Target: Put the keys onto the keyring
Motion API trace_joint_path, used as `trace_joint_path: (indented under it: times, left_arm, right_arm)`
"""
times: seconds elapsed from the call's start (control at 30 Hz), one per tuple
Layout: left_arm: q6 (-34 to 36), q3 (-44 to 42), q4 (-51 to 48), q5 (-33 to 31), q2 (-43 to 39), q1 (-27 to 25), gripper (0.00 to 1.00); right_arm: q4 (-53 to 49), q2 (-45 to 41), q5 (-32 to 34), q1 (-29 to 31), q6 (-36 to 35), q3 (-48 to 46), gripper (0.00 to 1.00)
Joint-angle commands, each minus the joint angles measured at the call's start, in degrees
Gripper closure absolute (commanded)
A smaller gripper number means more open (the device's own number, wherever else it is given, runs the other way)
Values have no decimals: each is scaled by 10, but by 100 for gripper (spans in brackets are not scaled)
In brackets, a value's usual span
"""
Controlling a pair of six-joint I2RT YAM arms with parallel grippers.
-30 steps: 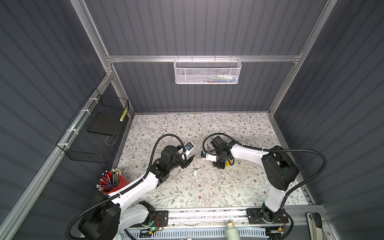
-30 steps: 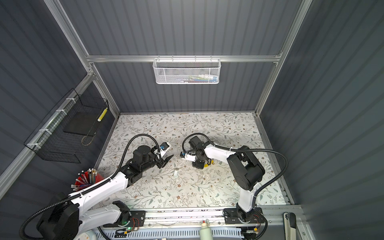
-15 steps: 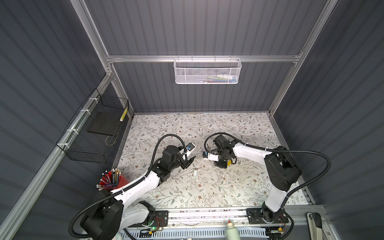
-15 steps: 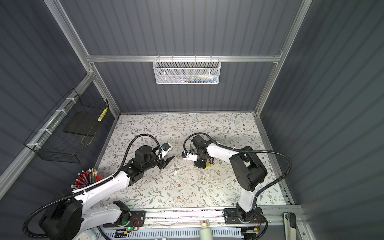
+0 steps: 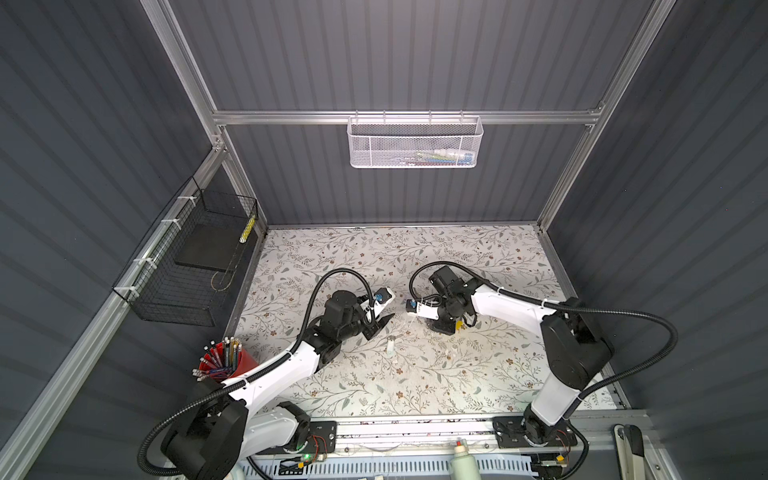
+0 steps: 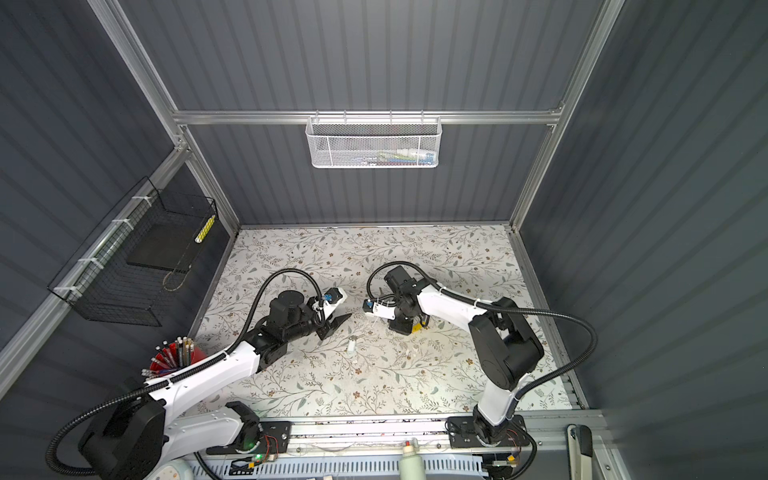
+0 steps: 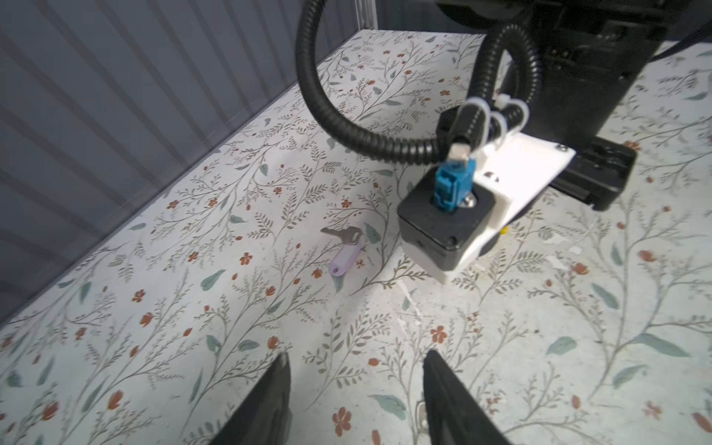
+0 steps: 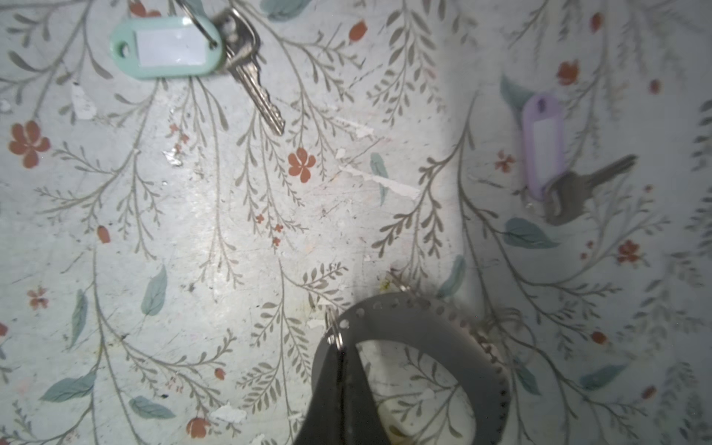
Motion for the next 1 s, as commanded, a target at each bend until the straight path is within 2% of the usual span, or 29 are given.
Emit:
trace_joint_path:
  times: [0.0, 0.1, 0.2, 0.27, 0.33, 0.67, 0.97]
  left_arm:
    - [22, 4, 4, 75, -16, 3, 48]
    - [19, 15, 5, 117, -21, 4, 50]
    - [21, 42, -9, 157, -8, 2, 59]
    - [21, 68, -26, 178, 4, 2, 63]
    - [20, 88, -35, 190, 11, 2, 64]
    - [23, 135, -69, 216, 3, 0, 70]
    - [30, 152, -80, 209, 0, -4, 73]
  right_arm:
    - [17, -54, -33, -7, 9, -14, 100]
    - [33, -102, -60, -12, 11, -24, 100]
    - [59, -143, -79, -15, 18, -35, 100]
    - [86, -170, -117, -18, 27, -47, 100]
    - [125, -194, -134, -20, 38, -62, 100]
    - [283, -280, -210, -23, 107, -129, 100]
    - [325, -294, -251, -23, 147, -140, 100]
